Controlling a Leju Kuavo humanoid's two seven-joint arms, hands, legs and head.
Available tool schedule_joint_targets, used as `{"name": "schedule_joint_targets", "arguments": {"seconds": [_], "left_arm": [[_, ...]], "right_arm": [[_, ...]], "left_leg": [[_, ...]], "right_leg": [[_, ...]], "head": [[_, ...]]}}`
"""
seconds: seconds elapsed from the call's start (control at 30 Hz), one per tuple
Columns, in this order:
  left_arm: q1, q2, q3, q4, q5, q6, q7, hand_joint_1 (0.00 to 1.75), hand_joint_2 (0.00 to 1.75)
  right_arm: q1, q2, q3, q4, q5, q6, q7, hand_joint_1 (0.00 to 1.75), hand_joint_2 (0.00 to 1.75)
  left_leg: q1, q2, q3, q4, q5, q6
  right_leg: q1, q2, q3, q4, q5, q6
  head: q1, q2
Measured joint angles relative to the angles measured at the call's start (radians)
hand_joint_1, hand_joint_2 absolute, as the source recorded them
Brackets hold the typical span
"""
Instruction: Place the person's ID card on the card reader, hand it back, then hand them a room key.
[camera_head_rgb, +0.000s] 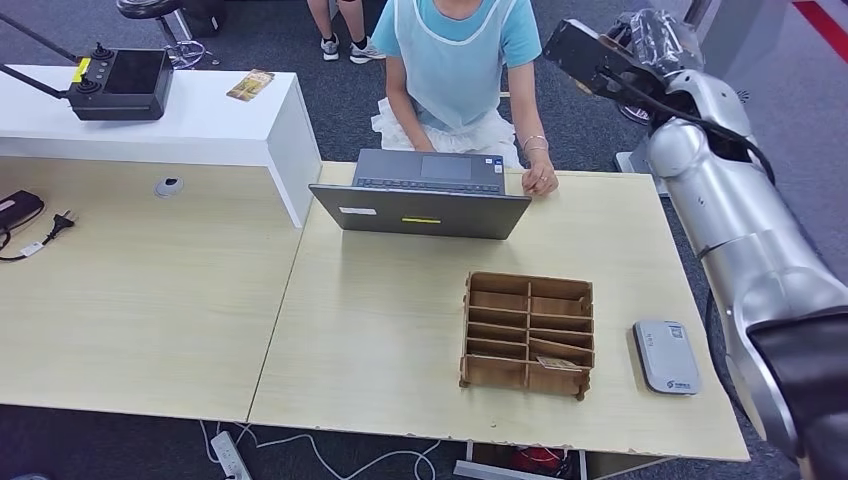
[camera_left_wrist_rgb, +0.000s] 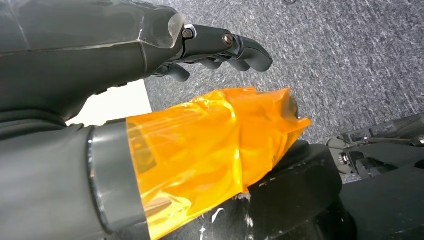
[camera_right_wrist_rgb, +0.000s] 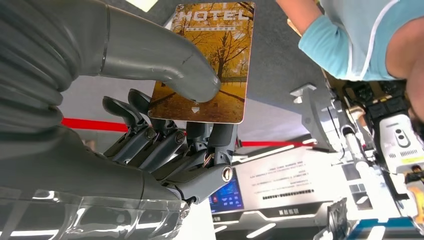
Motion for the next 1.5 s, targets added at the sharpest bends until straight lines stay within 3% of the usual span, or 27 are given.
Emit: {"name": "schedule_joint_targets", "arguments": {"seconds": [0.67, 1.5], "left_arm": [[-0.004, -0.007, -0.009, 0.0, 0.0, -0.001, 0.001, 0.0, 0.0], [-0.005, -0.006, -0.009, 0.0, 0.015, -0.014, 0.007, 0.0, 0.0]], "right_arm": [[-0.016, 0.023, -0.001, 0.148, 0.018, -0.022, 0.007, 1.75, 1.75], [-0.022, -0.015, -0.056, 0.272, 0.095, -0.073, -0.018, 1.75, 1.75]], "left_leg": [[0.0, 0.0, 0.0, 0.0, 0.0, 0.0], [0.0, 0.001, 0.001, 0.0, 0.0, 0.0]], "right_leg": [[0.0, 0.0, 0.0, 0.0, 0.0, 0.0], [0.0, 0.001, 0.0, 0.0, 0.0, 0.0]], "head": [[0.0, 0.0], [0.0, 0.0]]}}
